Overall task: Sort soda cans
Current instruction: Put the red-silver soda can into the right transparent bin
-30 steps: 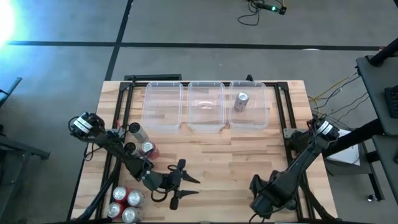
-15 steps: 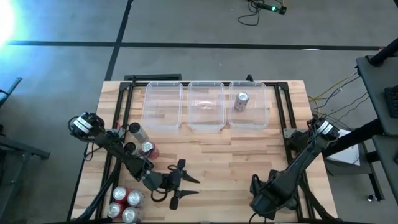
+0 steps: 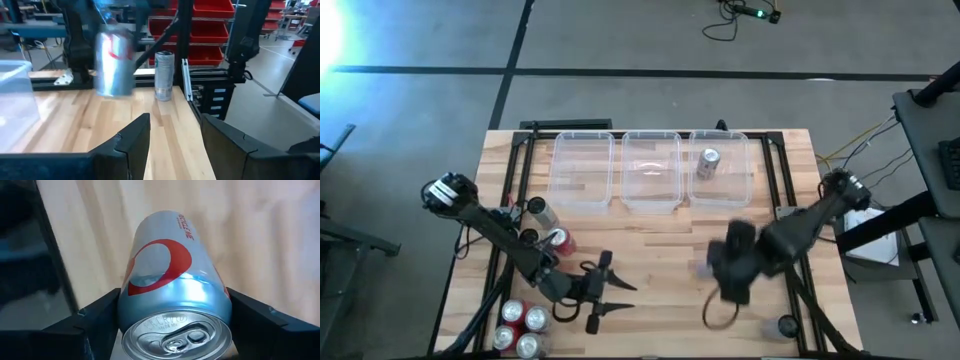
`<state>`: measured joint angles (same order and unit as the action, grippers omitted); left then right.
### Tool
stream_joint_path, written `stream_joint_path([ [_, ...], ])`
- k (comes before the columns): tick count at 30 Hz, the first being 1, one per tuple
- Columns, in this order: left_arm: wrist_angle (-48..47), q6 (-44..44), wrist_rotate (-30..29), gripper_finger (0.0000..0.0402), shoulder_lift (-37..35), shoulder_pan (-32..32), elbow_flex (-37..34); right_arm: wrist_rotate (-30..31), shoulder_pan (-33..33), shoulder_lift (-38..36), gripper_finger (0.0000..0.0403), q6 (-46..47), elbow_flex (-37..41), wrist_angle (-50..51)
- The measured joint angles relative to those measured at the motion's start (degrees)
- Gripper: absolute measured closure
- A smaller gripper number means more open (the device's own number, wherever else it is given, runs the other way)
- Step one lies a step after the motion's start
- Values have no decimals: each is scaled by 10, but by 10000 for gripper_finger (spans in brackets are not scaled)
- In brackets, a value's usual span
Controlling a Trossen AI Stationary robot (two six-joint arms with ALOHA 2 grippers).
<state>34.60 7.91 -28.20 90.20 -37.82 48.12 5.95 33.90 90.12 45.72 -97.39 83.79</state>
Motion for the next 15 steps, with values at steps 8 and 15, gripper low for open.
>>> stream_joint_path([
  [8,9,-4,-56,242,7,4,0,76,-169,-62,105,-186,-78,55],
  [15,30,-4,-60,242,6,11,0,72,-392,-66,104,-369,-93,61],
])
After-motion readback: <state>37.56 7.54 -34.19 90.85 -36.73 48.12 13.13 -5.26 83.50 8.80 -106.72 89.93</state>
